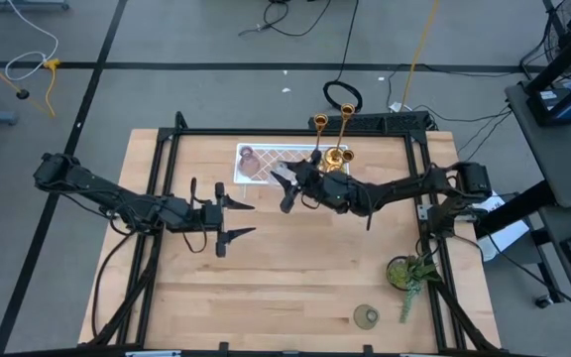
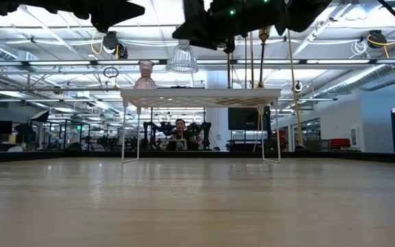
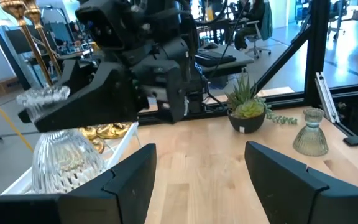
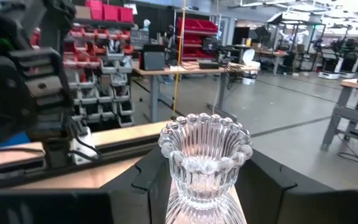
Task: Pick & Place candle stick holders
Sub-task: Put the transparent glass candle holder on the shelf
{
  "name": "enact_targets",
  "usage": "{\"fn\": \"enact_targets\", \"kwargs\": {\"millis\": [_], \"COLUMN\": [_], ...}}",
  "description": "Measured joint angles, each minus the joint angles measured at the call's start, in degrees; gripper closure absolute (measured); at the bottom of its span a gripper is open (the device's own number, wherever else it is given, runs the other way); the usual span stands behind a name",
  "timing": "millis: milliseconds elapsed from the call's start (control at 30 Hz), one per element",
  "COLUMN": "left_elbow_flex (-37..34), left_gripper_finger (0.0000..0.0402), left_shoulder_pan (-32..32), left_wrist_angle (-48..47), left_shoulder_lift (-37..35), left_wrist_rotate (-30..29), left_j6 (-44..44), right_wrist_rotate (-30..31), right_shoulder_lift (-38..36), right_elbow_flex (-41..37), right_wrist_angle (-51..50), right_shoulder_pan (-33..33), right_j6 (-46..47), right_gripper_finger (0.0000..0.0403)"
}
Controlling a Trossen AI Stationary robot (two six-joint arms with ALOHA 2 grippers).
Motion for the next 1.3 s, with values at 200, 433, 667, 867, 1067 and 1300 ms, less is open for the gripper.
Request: {"fn": "enact_targets", "kwargs": {"millis": [200, 433, 667, 867, 1067, 1300], "left_elbow_flex": [0.0, 0.0, 0.0, 0.0, 0.0, 0.0], "left_gripper_finger": [0.0149, 0.0149, 0.0149, 0.0149, 0.0149, 0.0149], "left_shoulder_pan": [0.0, 0.0, 0.0, 0.0, 0.0, 0.0], "left_wrist_angle": [0.7, 0.8, 0.8, 0.7, 0.7, 0.7], "left_shoulder_lift": [0.0, 0.0, 0.0, 0.0, 0.0, 0.0], "left_wrist_rotate": [0.0, 0.0, 0.0, 0.0, 0.0, 0.0], "left_j6": [0.0, -0.2, -0.2, -0.2, -0.1, -0.4], "right_wrist_rotate": [1.6, 1.7, 3.2, 2.7, -3.3, -2.9], "right_shoulder_lift": [2.1, 7.2, 7.6, 7.6, 7.7, 7.7], "right_elbow_flex": [0.1, 2.0, 2.8, 2.8, 2.8, 2.8], "right_wrist_angle": [1.3, 3.2, 3.8, 2.9, 1.4, 1.5], "right_shoulder_pan": [-0.4, -1.7, -3.9, -5.6, -5.9, -6.0], "right_j6": [0.2, -2.3, -2.1, 0.3, 0.0, -1.3], "right_gripper_finger": [0.0265, 0.0262, 0.0261, 0.0260, 0.0249, 0.0222]}}
